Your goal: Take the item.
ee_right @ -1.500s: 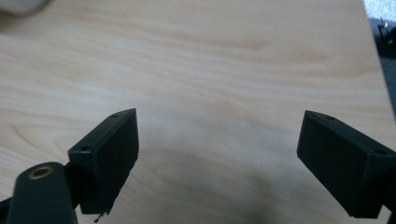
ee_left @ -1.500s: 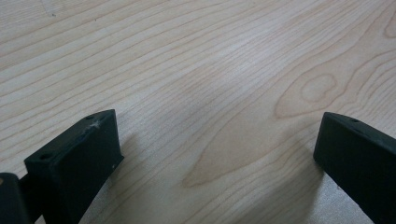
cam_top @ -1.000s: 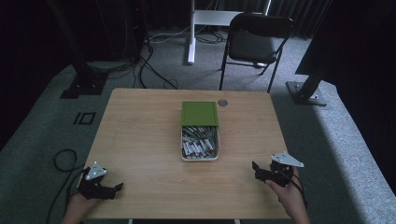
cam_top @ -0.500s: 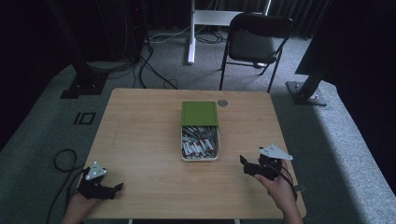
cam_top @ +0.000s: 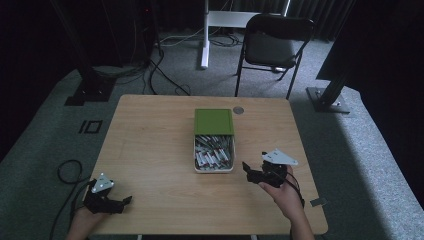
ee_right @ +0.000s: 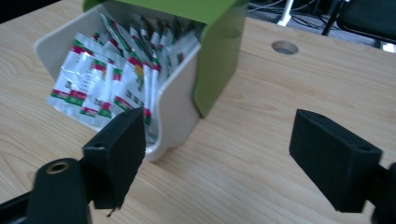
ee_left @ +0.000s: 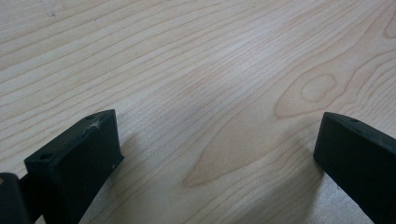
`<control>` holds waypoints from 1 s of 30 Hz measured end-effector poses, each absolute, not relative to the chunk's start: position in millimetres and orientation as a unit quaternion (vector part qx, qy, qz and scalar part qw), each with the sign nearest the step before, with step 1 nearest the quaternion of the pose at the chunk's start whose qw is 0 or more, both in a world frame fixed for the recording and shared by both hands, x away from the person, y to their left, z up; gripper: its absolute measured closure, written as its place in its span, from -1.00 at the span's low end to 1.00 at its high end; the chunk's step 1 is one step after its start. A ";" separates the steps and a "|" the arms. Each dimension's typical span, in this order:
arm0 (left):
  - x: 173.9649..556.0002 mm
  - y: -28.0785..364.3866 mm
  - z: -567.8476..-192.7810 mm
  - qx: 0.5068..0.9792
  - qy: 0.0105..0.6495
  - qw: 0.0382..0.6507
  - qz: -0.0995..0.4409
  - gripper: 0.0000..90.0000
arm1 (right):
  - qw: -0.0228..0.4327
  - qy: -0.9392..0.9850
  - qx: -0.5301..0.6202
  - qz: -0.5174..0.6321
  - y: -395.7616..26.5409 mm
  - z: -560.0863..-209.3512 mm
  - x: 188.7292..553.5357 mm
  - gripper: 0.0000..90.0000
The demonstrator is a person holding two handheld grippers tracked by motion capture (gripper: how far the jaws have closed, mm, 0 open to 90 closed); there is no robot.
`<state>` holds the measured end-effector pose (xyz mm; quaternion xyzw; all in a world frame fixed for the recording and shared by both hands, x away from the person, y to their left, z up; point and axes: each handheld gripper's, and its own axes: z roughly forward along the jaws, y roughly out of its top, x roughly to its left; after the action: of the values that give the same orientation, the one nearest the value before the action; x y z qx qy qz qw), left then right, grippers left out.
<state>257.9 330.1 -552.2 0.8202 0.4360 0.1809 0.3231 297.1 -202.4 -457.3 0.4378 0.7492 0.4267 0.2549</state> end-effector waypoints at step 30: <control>258.2 330.4 -552.2 0.821 0.434 0.323 0.180 -0.97 | 0.232 0.796 0.342 0.442 -123.2 -460.1 316.0 0.32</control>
<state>258.2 330.4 -552.2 0.8211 0.4343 0.1803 0.3234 316.0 -123.2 -460.1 0.3420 0.7962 0.4417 0.2322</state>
